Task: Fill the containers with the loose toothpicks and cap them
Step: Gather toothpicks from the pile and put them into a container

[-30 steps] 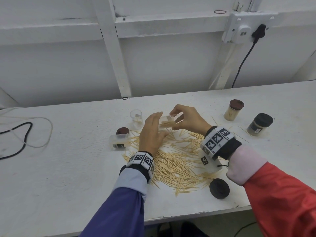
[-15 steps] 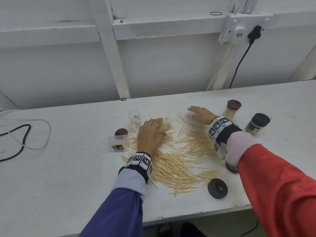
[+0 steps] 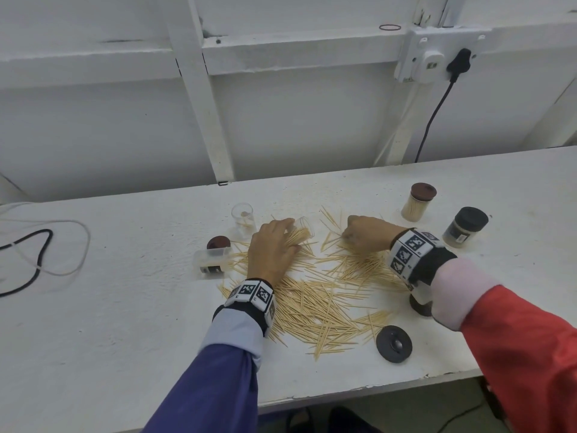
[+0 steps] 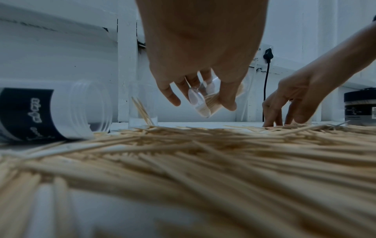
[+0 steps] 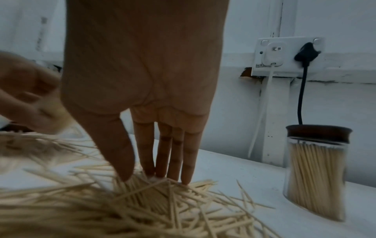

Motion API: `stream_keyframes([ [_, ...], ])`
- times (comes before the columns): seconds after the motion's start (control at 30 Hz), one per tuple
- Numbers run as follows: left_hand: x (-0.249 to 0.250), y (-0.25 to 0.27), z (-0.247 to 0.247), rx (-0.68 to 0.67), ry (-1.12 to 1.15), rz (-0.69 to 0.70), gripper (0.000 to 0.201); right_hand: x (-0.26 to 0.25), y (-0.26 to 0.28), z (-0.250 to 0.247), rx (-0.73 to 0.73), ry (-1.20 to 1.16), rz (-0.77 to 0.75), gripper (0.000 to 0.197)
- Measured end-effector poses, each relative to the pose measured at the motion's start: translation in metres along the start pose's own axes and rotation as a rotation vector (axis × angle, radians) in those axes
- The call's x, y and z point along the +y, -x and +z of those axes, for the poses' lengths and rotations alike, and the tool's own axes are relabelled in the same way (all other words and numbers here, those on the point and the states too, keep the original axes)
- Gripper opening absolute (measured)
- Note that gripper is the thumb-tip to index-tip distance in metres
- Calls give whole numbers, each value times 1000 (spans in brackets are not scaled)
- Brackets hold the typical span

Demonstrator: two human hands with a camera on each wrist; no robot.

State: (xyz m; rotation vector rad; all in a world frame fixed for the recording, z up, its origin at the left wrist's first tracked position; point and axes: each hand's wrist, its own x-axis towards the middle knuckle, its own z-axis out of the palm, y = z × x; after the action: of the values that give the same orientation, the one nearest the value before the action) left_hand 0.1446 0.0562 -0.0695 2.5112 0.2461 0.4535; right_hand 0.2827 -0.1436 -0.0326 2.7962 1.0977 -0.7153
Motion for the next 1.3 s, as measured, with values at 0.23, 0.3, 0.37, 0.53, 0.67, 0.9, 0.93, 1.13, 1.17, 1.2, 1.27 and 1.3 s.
stream_keyframes([
  [0.23, -1, 0, 1, -19, -28, 6, 51, -11, 23, 6, -76, 118, -117, 53],
  [0.3, -1, 0, 1, -21, -32, 1, 50, -11, 25, 8, -37, 105, -126, 50],
  [0.37, -1, 0, 0, -22, -27, -4, 49, -12, 25, 8, 4, 62, -136, 43],
  [0.53, -1, 0, 1, -27, -15, -10, 51, -16, 24, 9, 68, 29, -157, 22],
  [0.67, -1, -1, 1, -31, -14, -17, 52, -18, 23, 9, 124, 59, -148, 22],
  [0.9, 0, 0, -1, -45, -8, -19, 54, -22, 21, 9, 187, 54, -118, 9],
  [0.93, 0, 0, -1, -48, -9, -23, 54, -22, 21, 9, 191, 53, -114, 6],
  [1.13, 1, 0, 0, -55, 10, -39, 53, -22, 19, 8, 209, -94, -81, 25],
  [1.17, 1, 0, -1, -57, 11, -38, 53, -20, 17, 8, 213, -129, -78, 25],
  [1.2, 1, 0, -1, -56, 12, -36, 53, -19, 17, 7, 216, -172, -77, 28],
  [1.27, 2, -1, -1, -51, 17, -33, 52, -18, 18, 3, 220, -276, -81, 30],
  [1.3, 2, -1, -1, -48, 19, -35, 52, -18, 18, 2, 223, -325, -87, 25],
])
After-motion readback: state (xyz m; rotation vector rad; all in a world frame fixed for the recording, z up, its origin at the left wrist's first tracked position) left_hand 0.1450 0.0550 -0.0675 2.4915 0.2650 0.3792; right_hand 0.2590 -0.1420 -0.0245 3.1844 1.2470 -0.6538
